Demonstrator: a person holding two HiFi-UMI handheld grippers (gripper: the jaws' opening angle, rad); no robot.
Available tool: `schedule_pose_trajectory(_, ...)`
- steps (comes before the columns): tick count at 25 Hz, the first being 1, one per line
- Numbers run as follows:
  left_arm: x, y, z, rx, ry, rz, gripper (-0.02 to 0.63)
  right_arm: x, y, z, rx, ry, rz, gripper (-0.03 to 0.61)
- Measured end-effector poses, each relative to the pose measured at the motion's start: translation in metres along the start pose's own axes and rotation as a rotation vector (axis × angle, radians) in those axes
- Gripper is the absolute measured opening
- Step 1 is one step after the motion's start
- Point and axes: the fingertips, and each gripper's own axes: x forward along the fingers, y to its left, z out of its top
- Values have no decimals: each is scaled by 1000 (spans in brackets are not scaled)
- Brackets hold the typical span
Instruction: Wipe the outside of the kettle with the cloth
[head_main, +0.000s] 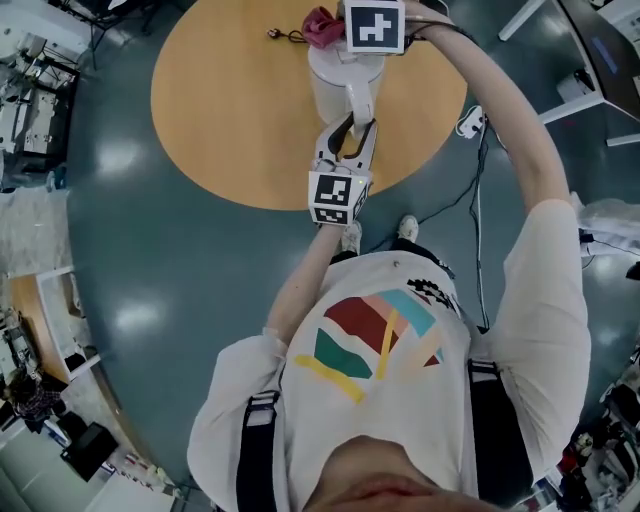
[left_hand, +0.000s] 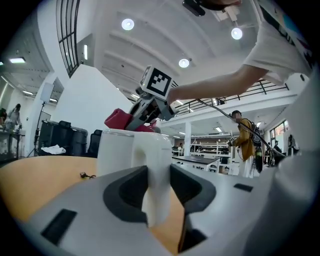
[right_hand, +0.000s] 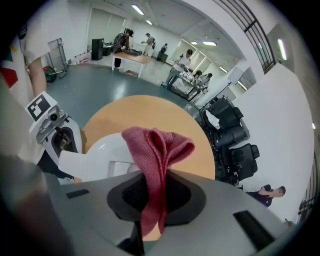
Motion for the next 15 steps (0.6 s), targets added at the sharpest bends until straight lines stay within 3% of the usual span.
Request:
schedule_pose_trajectory(1,1,0,0,0,2,-15,167,2,1,-2,6,34,24,46)
schedule_pose_trajectory(4,4,-3,6,6,10,-55,167,-8,21,-41,104,289,142,46)
schedule_pose_trajectory(5,3,-5,8,8,11,-64,167,-12,26,-46,117,332,159,46)
schedule_pose_trajectory(8,3,-10,7,9,10,-75,167,-17,33,-39,68,333,150,46)
schedule_pose_trajectory(12,7,-14,6,14,11,-87,167,-21,40,-17,-145,282,61,46)
schedule_pose_trajectory(15,10,-20,3,34,11,-102,167,-25,50,-19,-228,293,17,46)
